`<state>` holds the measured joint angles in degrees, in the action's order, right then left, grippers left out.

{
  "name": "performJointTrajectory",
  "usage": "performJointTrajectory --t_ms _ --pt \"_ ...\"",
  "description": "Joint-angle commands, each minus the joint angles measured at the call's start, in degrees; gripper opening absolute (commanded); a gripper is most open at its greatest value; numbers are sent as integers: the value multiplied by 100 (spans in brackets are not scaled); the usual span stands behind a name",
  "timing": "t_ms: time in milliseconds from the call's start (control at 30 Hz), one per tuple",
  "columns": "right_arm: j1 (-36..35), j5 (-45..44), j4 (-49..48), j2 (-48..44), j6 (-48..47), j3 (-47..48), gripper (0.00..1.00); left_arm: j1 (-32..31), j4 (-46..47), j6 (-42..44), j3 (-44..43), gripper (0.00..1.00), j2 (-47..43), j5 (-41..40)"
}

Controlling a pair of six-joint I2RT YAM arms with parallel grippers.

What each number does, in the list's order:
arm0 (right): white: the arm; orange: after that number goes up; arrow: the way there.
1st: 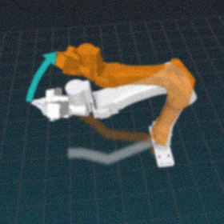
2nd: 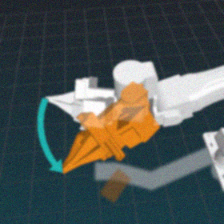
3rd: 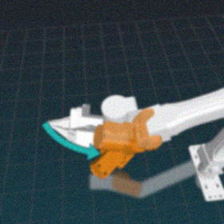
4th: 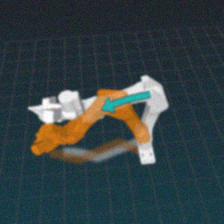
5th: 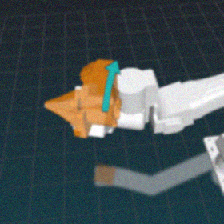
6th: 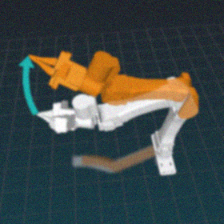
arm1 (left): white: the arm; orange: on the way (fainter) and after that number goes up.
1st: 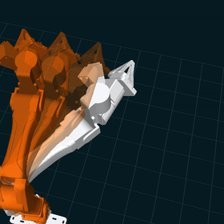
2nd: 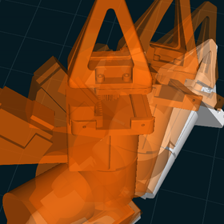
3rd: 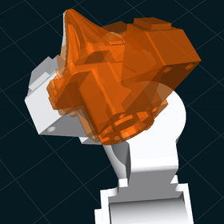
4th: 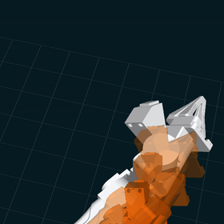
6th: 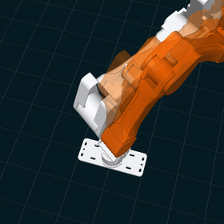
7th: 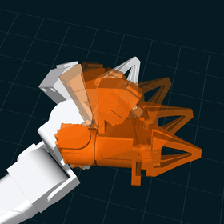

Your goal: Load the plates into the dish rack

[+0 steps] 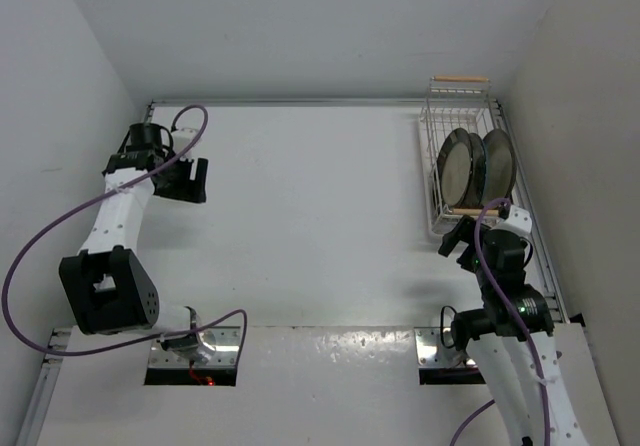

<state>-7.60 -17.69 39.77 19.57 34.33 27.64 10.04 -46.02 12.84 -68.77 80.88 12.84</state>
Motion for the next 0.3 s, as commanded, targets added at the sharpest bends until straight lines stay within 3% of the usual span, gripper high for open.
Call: performJointTrajectory --t_ms 0,267 --pt "4 -50 -30 20 109 22 100 -64 58 -1 83 79 -309 -71" --pt "30 64 -57 -146 31 -4 100 -64 111 -1 145 79 -371 -10"
